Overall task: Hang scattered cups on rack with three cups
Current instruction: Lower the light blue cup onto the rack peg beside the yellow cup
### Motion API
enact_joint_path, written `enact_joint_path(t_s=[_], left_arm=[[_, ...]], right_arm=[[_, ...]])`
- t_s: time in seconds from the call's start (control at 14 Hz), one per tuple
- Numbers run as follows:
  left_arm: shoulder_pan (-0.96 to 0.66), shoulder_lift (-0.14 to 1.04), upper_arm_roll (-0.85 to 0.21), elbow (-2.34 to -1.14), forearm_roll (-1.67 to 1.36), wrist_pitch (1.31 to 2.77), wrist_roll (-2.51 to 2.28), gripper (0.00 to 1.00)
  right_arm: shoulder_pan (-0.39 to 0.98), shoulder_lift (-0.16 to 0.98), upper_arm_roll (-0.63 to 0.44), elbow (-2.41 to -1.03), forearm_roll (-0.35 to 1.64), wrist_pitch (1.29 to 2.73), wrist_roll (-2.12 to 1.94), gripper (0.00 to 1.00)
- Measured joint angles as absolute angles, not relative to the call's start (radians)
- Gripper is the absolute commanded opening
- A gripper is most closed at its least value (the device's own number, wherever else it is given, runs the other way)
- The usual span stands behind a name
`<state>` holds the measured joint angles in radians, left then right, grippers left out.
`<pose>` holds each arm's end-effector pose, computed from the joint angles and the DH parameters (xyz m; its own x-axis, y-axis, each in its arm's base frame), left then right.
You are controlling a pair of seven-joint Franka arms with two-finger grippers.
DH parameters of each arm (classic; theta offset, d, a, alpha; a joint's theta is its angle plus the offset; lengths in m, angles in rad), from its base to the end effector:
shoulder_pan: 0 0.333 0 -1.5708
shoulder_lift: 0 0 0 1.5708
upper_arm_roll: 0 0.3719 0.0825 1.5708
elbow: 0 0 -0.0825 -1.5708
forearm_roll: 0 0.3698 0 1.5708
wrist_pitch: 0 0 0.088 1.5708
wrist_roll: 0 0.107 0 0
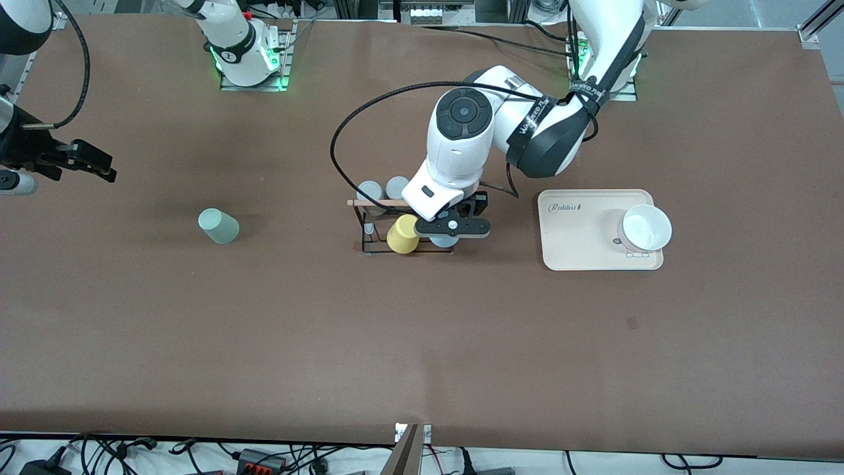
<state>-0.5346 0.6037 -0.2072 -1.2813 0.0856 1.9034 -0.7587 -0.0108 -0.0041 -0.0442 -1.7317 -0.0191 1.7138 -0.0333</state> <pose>0.5805 -0.4675 0.4573 0.9996 0.0276 -0.0023 0.0277 -0.9985 0.0466 0.5447 -0.0318 0.6208 0.9997 -0.0190 -0.0144 -0.0187 -0.9997 0.0182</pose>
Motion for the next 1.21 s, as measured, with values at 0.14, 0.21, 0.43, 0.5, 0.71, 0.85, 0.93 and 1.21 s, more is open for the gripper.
enact_joint_path(t_s=[0.14,0.21,0.43,0.5,0.71,0.85,0.93,1.21], left_arm=[[-0.543,0.608,-0.207,-1.281,0.086,1.904,-0.76,0.08],[-0.55,0.612,-0.207,-1.281,0.089,1.904,-0.763,0.08],[-0.572,0.622,-0.206,-1.281,0.115,1.904,-0.784,0.09],[-0.577,0.625,-0.206,-1.281,0.12,1.904,-0.787,0.1],[-0.584,0.631,-0.205,-1.281,0.122,1.904,-0.792,0.11],[-0.588,0.637,-0.203,-1.281,0.124,1.905,-0.793,0.22],[-0.59,0.641,-0.203,-1.281,0.129,1.907,-0.793,0.38],[-0.595,0.655,-0.203,-1.281,0.153,1.907,-0.797,0.99]], right_arm=[[-0.011,-0.004,-0.044,-1.732,-0.019,1.714,-0.033,1.0],[-0.011,-0.004,-0.044,-1.732,-0.019,1.714,-0.033,1.0],[-0.011,-0.004,-0.044,-1.732,-0.019,1.714,-0.033,1.0],[-0.011,-0.004,-0.044,-1.732,-0.019,1.714,-0.033,1.0],[-0.011,-0.004,-0.044,-1.734,-0.019,1.714,-0.033,1.0],[-0.012,-0.004,-0.045,-1.736,-0.019,1.714,-0.033,1.0],[-0.012,-0.004,-0.045,-1.738,-0.019,1.714,-0.033,1.0],[-0.012,0.0,-0.045,-1.741,-0.019,1.714,-0.033,1.0]])
